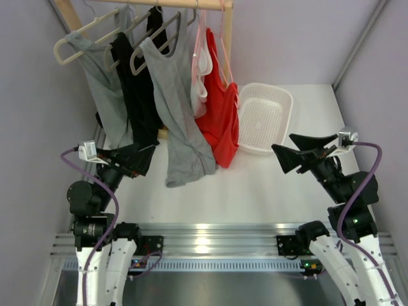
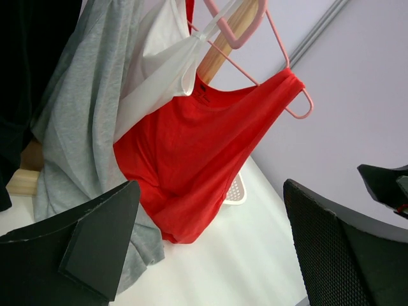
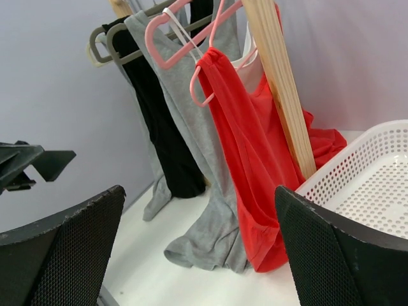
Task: Remove the tank top from the hanger
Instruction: Pick up the hanger from the clothesline.
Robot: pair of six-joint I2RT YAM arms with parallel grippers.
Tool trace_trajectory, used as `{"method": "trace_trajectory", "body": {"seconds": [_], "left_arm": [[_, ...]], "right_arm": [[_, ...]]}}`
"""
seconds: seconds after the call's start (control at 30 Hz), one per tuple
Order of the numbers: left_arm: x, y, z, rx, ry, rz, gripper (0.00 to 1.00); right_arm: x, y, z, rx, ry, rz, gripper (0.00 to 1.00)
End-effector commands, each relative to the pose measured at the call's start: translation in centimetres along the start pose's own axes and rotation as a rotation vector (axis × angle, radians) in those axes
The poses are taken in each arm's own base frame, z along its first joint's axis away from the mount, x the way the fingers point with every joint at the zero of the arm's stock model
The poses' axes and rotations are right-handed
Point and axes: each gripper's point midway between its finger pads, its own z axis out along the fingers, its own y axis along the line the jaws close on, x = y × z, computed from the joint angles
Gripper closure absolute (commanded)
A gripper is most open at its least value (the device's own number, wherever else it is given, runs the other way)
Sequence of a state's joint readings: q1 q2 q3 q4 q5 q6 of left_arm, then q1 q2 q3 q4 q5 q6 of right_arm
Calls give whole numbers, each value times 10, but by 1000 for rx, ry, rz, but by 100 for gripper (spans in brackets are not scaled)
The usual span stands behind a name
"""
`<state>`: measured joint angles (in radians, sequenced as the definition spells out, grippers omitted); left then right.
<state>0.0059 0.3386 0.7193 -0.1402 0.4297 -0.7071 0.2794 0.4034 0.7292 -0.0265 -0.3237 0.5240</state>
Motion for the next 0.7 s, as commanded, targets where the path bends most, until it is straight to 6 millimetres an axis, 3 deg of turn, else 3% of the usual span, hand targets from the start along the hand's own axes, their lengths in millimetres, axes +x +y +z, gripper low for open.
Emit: {"method": "trace_trajectory", "body": {"seconds": [0.0, 0.4, 0.63, 0.67], "left_arm": [[-14, -19, -2, 58, -17, 34, 2], [-20, -15, 5, 31, -21, 41, 2], [-32, -18, 31, 27, 56, 46, 2], [-43, -24, 34, 34, 36, 56, 2]], "right_arm": [[3, 5, 0, -33, 16, -25, 1], [13, -5, -5, -13, 14, -88, 1], [19, -10, -5, -3, 27, -94, 1], [19, -10, -5, -5, 26, -97, 0]]}}
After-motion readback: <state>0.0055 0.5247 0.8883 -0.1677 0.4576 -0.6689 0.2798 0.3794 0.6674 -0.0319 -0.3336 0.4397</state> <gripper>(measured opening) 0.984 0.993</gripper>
